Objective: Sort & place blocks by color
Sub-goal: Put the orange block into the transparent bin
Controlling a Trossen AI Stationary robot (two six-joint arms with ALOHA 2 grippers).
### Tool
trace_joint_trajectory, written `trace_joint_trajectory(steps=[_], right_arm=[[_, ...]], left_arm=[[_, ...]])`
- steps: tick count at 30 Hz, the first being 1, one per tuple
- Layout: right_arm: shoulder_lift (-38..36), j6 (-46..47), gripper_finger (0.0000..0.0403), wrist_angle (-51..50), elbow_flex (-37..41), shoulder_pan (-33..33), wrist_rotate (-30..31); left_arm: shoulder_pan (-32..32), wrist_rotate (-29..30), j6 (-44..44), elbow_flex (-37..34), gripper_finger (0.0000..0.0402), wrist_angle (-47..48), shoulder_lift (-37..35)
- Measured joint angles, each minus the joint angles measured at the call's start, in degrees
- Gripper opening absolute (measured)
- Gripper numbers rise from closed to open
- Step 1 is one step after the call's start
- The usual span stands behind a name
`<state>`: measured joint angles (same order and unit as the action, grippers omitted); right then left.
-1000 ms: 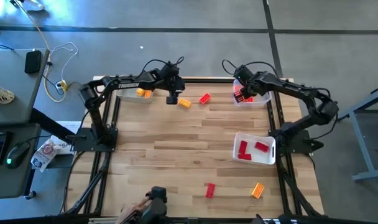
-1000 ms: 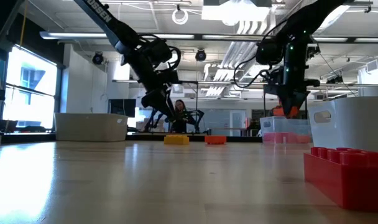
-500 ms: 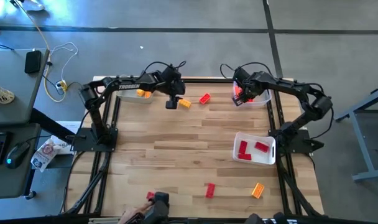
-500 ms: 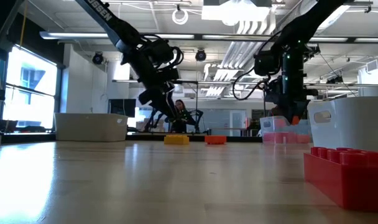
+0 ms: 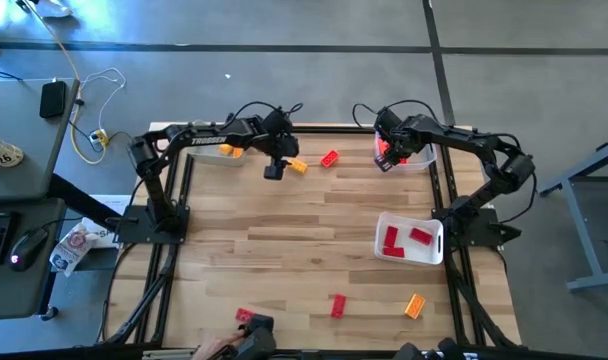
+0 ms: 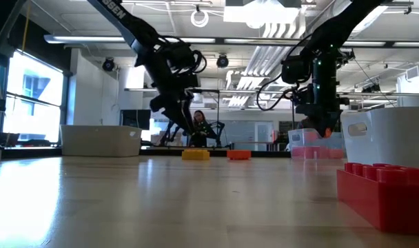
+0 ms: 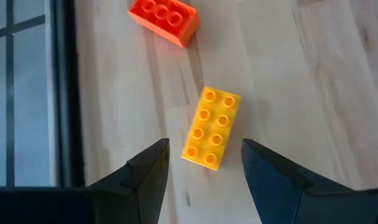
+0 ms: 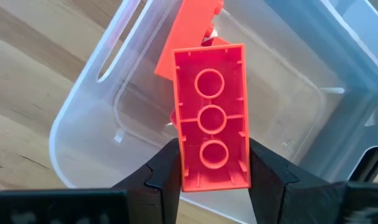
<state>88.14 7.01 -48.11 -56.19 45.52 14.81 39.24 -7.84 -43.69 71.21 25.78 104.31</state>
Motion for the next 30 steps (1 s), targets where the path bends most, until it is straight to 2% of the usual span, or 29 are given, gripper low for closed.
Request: trace_joint_trajectory(steps=[7,18,30], right_arm=[[-0.04,-1.09,0.0126,0.13,-0.02,0.26,0.19],[-0.04,-5.8,0.0128,0.83,-0.01,0.22,-1.75],[-0.07,-5.56,0.022,0.83,-0.01,0.22,-0.17]], left_arm=[[-0.39,-0.21,-1.78,4.99,0.0186,4.16,-0.11],[-0.72,-0.66,-4.96,5.04,0.0186,4.49,1.94],[-0.7,-0.04,-6.84,5.04,0.0186,4.29,7.09]])
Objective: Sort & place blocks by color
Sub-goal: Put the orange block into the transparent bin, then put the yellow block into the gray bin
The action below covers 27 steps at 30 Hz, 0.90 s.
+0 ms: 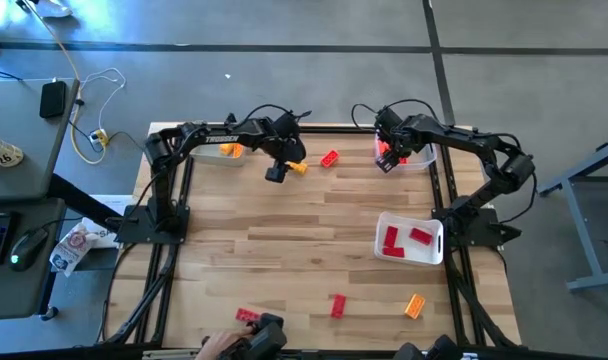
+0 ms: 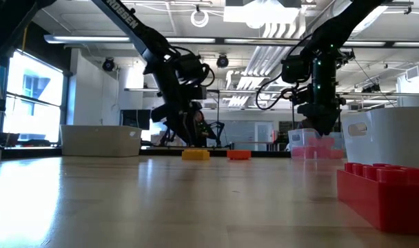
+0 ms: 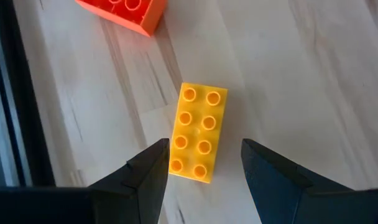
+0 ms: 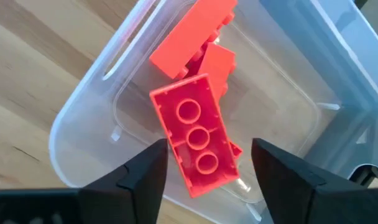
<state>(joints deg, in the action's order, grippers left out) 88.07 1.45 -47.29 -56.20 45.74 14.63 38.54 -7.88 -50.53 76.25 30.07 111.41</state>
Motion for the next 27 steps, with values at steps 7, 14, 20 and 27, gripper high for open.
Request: trace_joint_trajectory(steps=[7,14,20,27], right_arm=[[0.0,0.0,0.0224,0.0,0.0,-0.02,-1.35],[0.0,1.31,0.0224,-0.02,-0.01,-0.02,-1.66],[0.0,1.52,0.0225,-0.04,0.01,-0.02,-4.4],[0.0,2.79,0.0225,-0.15,0.0,-0.02,-6.3]], left_arm=[[-0.52,2.12,-0.65,0.07,0.0186,-2.08,2.04],[-0.85,4.52,-0.66,0.07,0.0186,-3.12,3.96],[-0.83,4.7,0.16,0.07,0.0186,-2.92,4.1],[-0.83,4.48,0.85,0.07,0.0186,-3.03,4.17]])
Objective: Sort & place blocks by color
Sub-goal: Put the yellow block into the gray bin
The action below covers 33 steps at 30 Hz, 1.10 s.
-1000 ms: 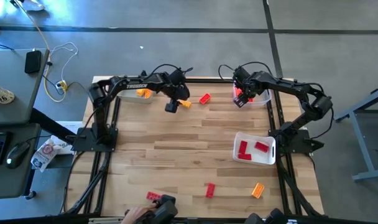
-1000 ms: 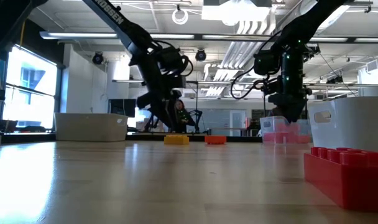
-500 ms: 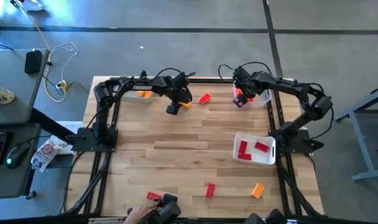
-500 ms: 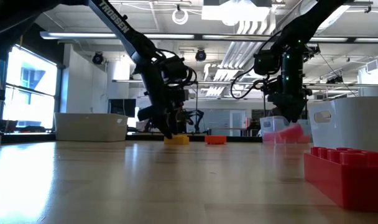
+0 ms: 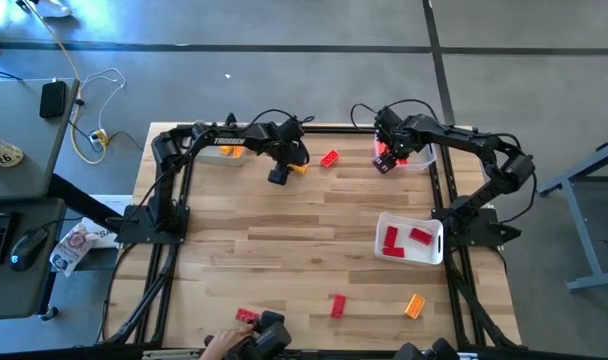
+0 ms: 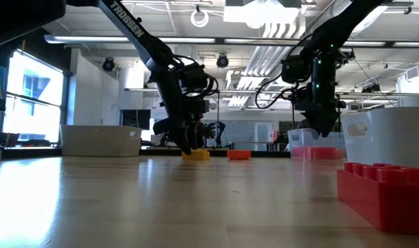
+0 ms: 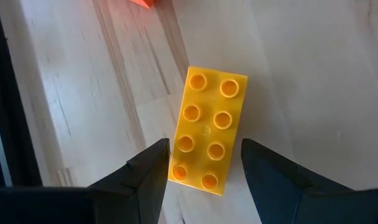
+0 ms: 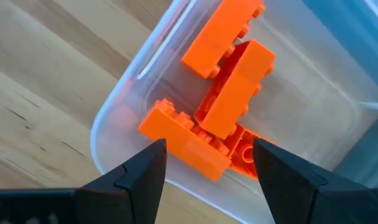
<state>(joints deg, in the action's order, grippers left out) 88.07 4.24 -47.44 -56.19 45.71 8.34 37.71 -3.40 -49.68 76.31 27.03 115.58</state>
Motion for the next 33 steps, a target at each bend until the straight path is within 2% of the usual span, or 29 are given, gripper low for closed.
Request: trace_joint_trajectory(steps=[12,22,33], right_arm=[[-3.33,1.36,0.0225,-3.09,-0.01,0.0,-0.15],[-10.78,3.33,0.0225,-4.44,-0.01,-0.86,-0.82],[-14.27,4.77,0.0225,-4.13,-0.01,-4.93,-1.49]], left_arm=[[0.13,1.89,0.16,0.17,0.0184,-0.4,2.33],[0.07,1.95,0.22,0.13,0.011,-0.46,2.22],[0.09,1.04,3.81,0.23,0.011,1.22,-1.51]])
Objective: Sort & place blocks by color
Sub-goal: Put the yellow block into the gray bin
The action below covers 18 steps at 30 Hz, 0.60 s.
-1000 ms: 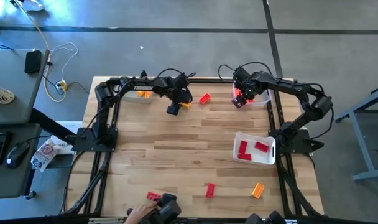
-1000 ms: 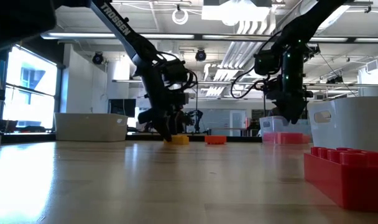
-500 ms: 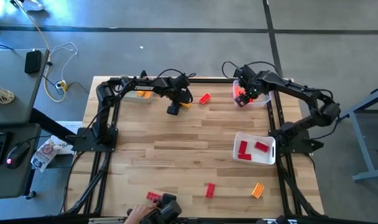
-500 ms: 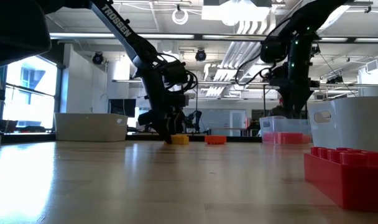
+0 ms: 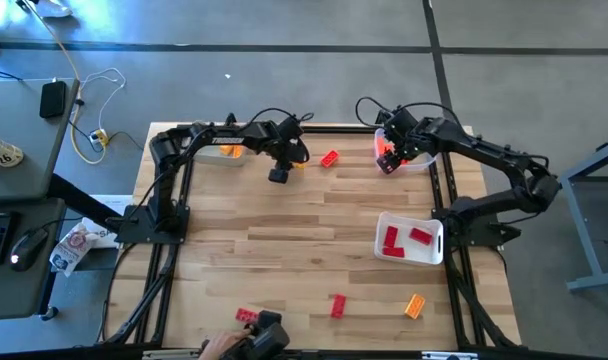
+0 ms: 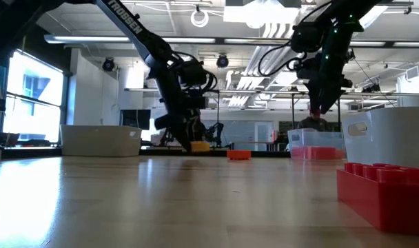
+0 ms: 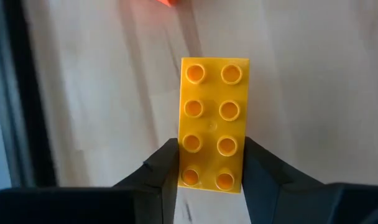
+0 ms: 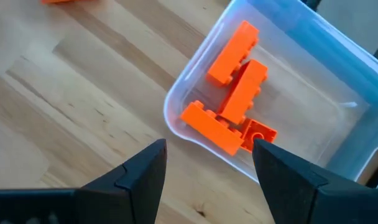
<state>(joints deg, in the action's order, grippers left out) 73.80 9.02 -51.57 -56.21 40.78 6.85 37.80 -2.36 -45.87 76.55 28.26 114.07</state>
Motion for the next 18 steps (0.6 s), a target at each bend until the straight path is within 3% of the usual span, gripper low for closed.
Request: trace_joint_trajectory(steps=[9,18], right_arm=[[0.0,-0.44,0.0225,0.07,0.0,-3.32,0.0],[0.0,-0.48,0.0225,0.1,0.0,-6.19,0.0]], left_arm=[[0.93,2.63,4.01,0.49,0.0111,5.75,-7.37],[6.88,6.3,9.55,0.04,0.0112,8.12,-16.77]])
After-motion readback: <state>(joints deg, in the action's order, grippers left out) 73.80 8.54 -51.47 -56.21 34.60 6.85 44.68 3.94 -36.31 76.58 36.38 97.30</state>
